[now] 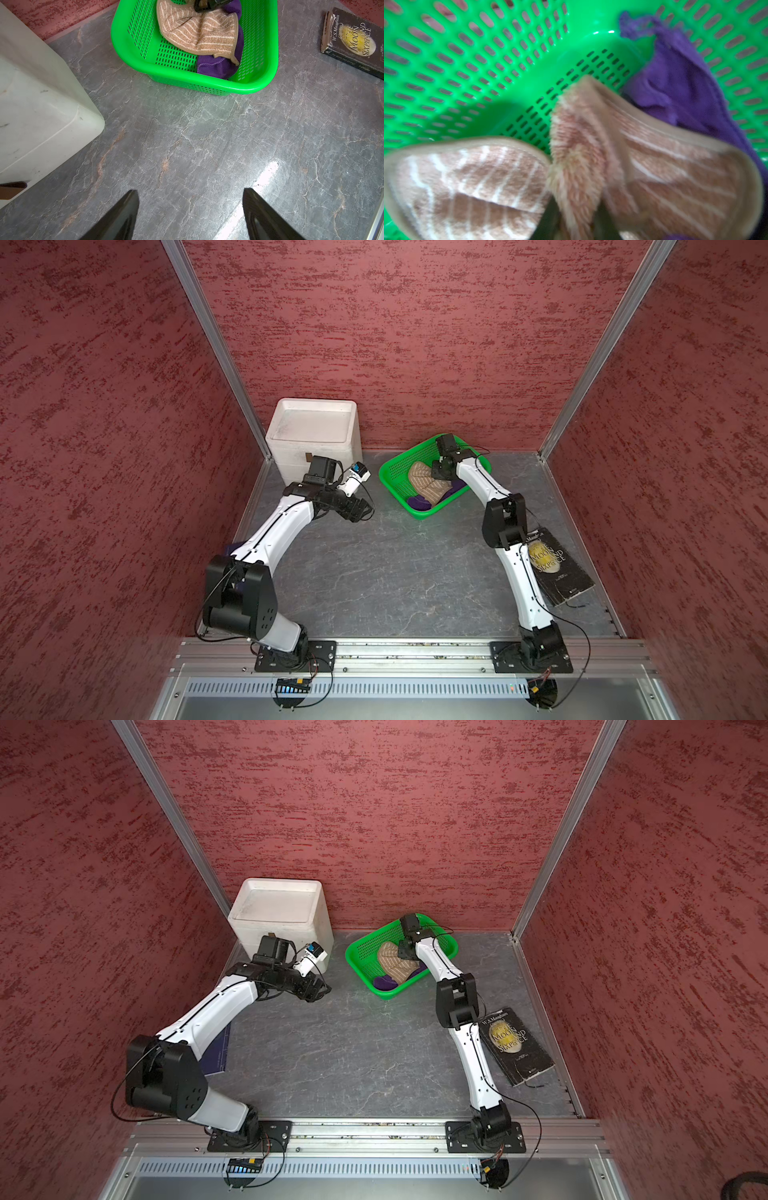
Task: Fold the square dishcloth
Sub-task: Pick up the cleaning item from the bin.
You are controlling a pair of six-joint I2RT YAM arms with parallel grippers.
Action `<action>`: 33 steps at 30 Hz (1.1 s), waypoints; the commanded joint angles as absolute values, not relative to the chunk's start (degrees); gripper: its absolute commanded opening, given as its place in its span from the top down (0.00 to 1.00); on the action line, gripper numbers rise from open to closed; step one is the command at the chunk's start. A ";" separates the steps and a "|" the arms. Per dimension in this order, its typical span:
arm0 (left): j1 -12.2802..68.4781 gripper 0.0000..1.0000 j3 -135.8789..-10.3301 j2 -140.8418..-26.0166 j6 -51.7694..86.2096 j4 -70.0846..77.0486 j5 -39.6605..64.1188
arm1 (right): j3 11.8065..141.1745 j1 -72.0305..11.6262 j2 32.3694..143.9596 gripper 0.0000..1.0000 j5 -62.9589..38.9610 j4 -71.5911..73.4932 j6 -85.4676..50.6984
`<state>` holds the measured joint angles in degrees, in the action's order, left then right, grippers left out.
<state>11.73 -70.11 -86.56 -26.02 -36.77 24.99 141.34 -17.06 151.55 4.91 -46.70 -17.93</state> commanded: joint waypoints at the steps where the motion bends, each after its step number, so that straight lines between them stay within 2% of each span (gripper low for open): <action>1: 11.43 0.17 -69.23 -84.01 -26.73 -35.77 24.91 | 140.37 -18.37 146.12 1.00 2.30 -43.63 -18.28; 10: 11.36 0.17 -67.41 -81.90 -26.89 -34.82 25.18 | 126.62 -22.05 131.95 1.00 -3.66 -35.93 -17.28; 20: 10.52 0.15 -67.03 -81.21 -26.72 -34.87 27.00 | 109.18 -25.35 114.87 1.00 -4.13 -28.20 -12.32; 25: 10.29 0.03 -68.72 -83.20 -24.92 -33.56 31.50 | 100.95 -25.85 108.89 1.00 -9.33 -23.87 -11.61; 33: 10.40 0.01 -76.61 -93.15 -13.06 -28.55 43.48 | 90.89 -26.61 105.11 1.00 -11.99 -20.14 -12.04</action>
